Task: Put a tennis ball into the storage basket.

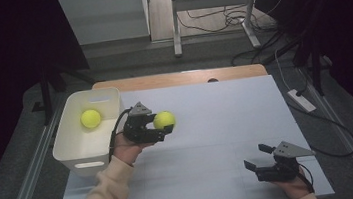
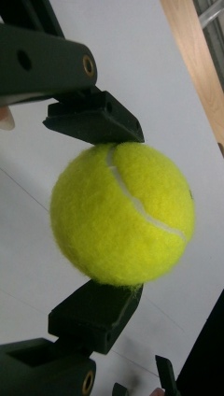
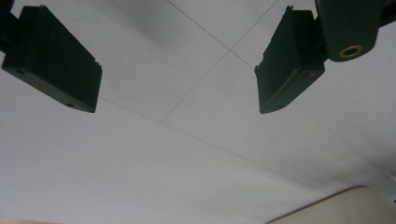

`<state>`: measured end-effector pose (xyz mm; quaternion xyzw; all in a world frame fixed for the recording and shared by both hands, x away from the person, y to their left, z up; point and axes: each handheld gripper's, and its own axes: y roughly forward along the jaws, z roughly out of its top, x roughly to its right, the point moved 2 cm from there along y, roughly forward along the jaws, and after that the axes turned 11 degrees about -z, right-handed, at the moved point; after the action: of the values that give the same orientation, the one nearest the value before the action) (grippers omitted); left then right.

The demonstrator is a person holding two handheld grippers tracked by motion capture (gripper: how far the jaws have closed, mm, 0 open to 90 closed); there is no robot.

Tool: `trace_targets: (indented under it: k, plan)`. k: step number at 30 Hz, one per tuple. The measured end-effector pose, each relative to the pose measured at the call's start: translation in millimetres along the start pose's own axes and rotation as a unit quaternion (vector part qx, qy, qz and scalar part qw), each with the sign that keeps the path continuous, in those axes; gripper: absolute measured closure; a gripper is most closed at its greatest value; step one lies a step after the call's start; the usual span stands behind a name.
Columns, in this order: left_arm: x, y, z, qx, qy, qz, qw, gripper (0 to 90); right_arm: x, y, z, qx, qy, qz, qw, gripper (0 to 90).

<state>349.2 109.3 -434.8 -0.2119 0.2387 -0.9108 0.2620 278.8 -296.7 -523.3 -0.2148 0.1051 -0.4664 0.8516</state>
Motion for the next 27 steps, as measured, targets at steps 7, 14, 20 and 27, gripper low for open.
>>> trace_targets:
  k: [7,14,20,27]
  plan:
    - [0.5,-13.3,5.9,0.022,0.004,0.006,0.9997,27.3,0.5,0.1,-0.2,0.0,0.001,0.0,1.0,14.0]
    - [0.5,-20.6,8.3,0.037,0.005,0.004,0.9993,27.3,0.3,0.5,-0.4,-0.001,0.002,0.0,1.0,14.0]
    - [-1.4,-24.3,11.6,0.044,0.002,0.007,0.999,27.3,1.8,1.4,-1.4,-0.003,0.005,0.002,1.0,14.0]
    - [-1.9,-30.7,15.3,0.051,0.004,0.011,0.9986,27.3,2.7,1.3,-1.3,-0.001,0.008,0.002,1.0,14.1]
